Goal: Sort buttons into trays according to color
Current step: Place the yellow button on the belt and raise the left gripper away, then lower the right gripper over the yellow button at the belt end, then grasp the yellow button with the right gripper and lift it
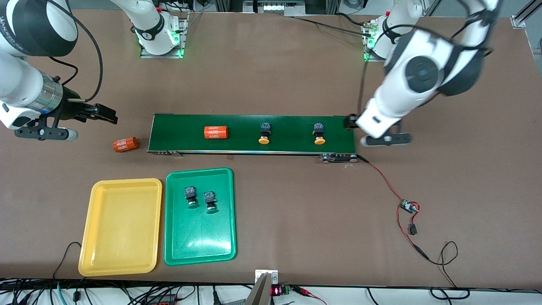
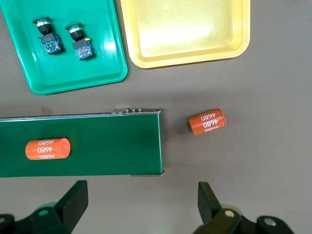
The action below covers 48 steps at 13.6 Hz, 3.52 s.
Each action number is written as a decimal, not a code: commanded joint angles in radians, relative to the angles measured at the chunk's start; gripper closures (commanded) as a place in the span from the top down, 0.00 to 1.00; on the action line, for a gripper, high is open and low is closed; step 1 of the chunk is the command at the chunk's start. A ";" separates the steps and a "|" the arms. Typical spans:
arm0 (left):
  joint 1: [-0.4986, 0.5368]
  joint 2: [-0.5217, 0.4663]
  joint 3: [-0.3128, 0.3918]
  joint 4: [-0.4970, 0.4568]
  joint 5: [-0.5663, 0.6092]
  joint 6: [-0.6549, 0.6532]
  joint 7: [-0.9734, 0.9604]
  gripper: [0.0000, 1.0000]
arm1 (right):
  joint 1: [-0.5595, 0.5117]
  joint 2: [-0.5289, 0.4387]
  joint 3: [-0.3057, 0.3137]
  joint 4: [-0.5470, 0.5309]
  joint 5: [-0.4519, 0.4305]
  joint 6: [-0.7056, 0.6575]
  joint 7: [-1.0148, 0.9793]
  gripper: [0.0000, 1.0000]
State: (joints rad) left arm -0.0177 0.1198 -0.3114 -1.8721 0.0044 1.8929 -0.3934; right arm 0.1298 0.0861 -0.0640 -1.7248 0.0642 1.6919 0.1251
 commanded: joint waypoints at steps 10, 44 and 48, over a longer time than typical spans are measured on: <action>-0.005 -0.100 0.256 0.378 0.031 -0.514 0.369 1.00 | 0.030 0.014 0.003 0.011 0.016 0.019 0.018 1.00; -0.054 -0.040 0.298 0.375 0.051 -0.360 0.389 1.00 | 0.450 0.327 0.039 -0.139 0.032 0.508 0.475 1.00; -0.056 -0.039 0.298 0.376 0.051 -0.362 0.389 1.00 | 0.453 0.348 0.052 -0.154 0.032 0.512 0.476 1.00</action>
State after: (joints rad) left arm -0.0705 0.0867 -0.0160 -1.5089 0.0385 1.5516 -0.0233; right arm 0.5805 0.4333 -0.0252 -1.8630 0.0860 2.1880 0.5895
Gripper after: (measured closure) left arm 0.000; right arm 0.000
